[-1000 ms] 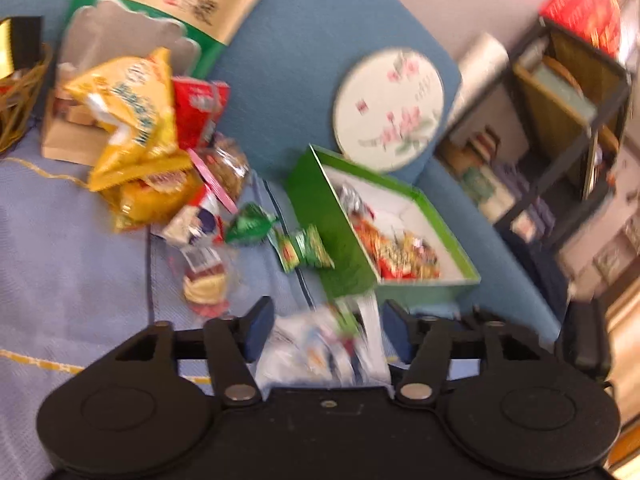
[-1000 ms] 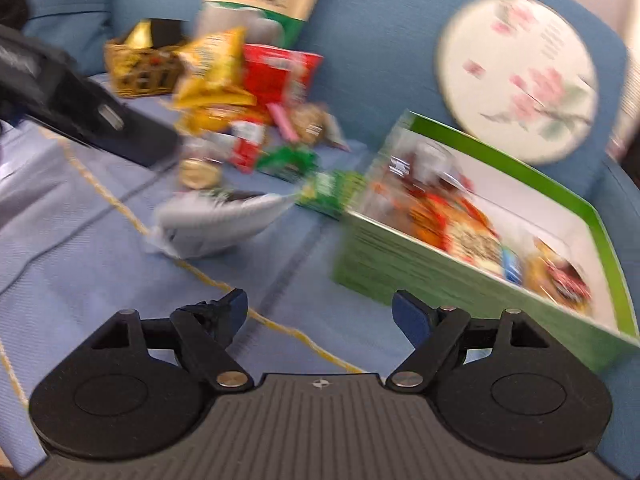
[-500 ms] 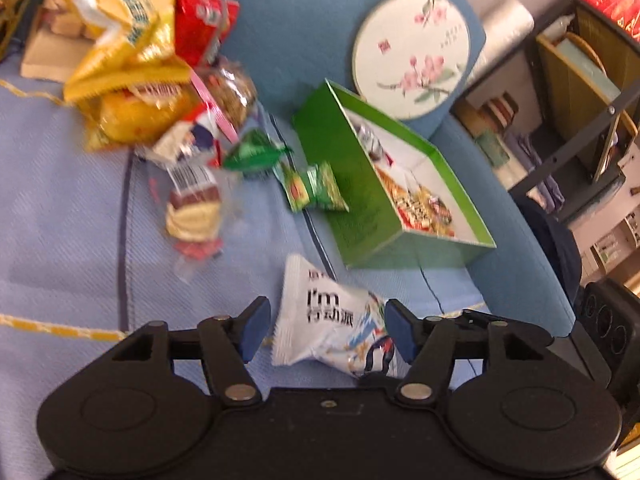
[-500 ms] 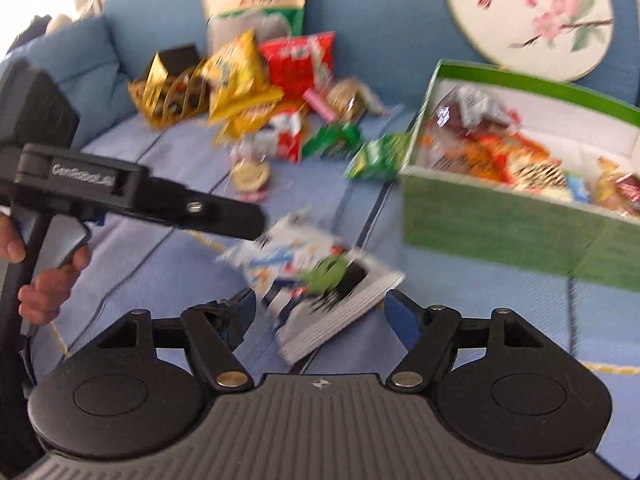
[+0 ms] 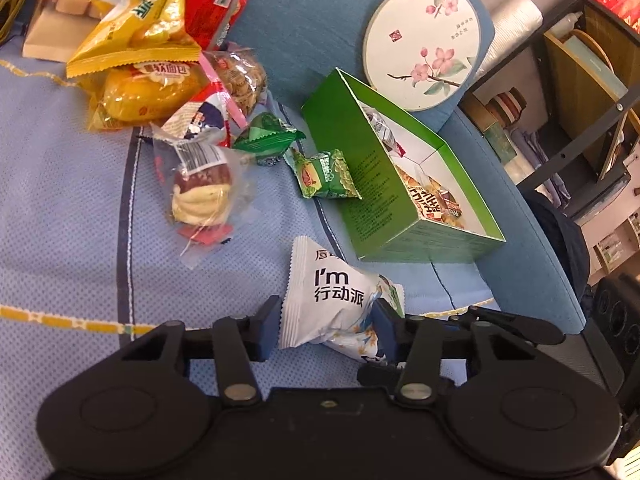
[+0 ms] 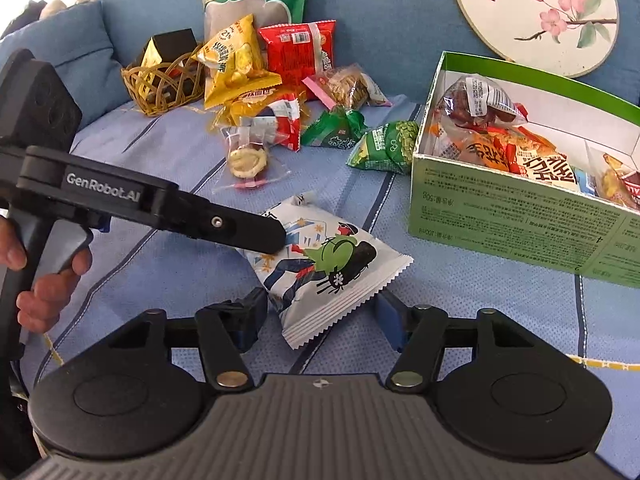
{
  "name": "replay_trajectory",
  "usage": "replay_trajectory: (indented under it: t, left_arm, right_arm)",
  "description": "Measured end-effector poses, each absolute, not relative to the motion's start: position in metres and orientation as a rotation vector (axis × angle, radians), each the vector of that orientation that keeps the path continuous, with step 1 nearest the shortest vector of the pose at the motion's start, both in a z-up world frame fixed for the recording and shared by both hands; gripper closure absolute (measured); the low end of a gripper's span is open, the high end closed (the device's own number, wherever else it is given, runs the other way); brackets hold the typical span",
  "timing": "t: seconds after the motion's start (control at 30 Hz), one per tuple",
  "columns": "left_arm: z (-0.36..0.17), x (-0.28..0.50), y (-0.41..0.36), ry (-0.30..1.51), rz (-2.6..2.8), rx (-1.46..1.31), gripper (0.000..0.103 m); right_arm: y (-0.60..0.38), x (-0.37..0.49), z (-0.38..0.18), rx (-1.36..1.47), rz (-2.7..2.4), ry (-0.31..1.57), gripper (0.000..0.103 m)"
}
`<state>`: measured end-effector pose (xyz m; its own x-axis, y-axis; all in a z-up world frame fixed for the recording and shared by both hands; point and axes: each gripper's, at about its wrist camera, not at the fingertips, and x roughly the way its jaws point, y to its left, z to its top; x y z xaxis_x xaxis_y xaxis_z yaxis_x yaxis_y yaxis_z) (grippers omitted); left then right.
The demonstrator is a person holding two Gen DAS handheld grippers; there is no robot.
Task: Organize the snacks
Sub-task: 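Reach the left tool to the white I'm bag and grasp it, then carry the white I'm bag into the green box and release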
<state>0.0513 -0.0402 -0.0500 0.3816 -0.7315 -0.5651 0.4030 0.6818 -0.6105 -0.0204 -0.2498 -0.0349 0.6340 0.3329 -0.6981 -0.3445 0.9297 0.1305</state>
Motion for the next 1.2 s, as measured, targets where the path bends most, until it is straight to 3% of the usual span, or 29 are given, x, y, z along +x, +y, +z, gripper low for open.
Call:
replay_trajectory:
  t: [0.4, 0.5, 0.53, 0.57, 0.6, 0.63, 0.67, 0.77, 1.03, 1.13, 1.2]
  left_arm:
    - [-0.053, 0.051, -0.039, 0.922, -0.745, -0.415, 0.032]
    - [-0.053, 0.052, -0.04, 0.92, -0.739, -0.403, 0.042]
    - [-0.053, 0.052, -0.041, 0.917, -0.735, -0.391, 0.051]
    - [-0.053, 0.052, -0.042, 0.914, -0.736, -0.379, 0.063]
    - [-0.053, 0.052, -0.043, 0.914, -0.734, -0.367, 0.065]
    - [-0.051, 0.051, -0.043, 0.912, -0.736, -0.361, 0.071]
    - [-0.049, 0.049, -0.044, 0.91, -0.74, -0.355, 0.082]
    - [-0.04, 0.042, -0.045, 0.875, -0.745, -0.32, 0.086]
    - [0.009, 0.034, -0.051, 0.764, -0.784, -0.335, 0.09]
    - [0.029, 0.038, -0.069, 0.735, -0.835, -0.304, 0.097]
    - [0.036, 0.043, -0.086, 0.727, -0.857, -0.273, 0.096]
  right_arm:
    - [-0.254, -0.022, -0.025, 0.028, 0.363, 0.727, 0.0]
    - [-0.256, -0.014, -0.035, 0.061, 0.347, 0.772, 0.0]
    - [-0.257, -0.011, -0.038, 0.095, 0.349, 0.781, 0.012]
    - [-0.258, -0.009, -0.041, 0.124, 0.349, 0.783, 0.038]
    - [-0.258, -0.009, -0.041, 0.123, 0.349, 0.772, 0.051]
    - [-0.257, -0.008, -0.04, 0.123, 0.361, 0.77, 0.072]
    - [-0.256, -0.008, -0.039, 0.13, 0.359, 0.77, 0.081]
    - [-0.25, -0.013, -0.033, 0.069, 0.354, 0.741, 0.09]
    - [-0.266, -0.029, 0.005, 0.049, 0.36, 0.567, 0.092]
    - [-0.282, -0.035, 0.021, 0.072, 0.318, 0.484, 0.092]
    - [-0.298, -0.035, 0.027, 0.103, 0.282, 0.447, 0.093]
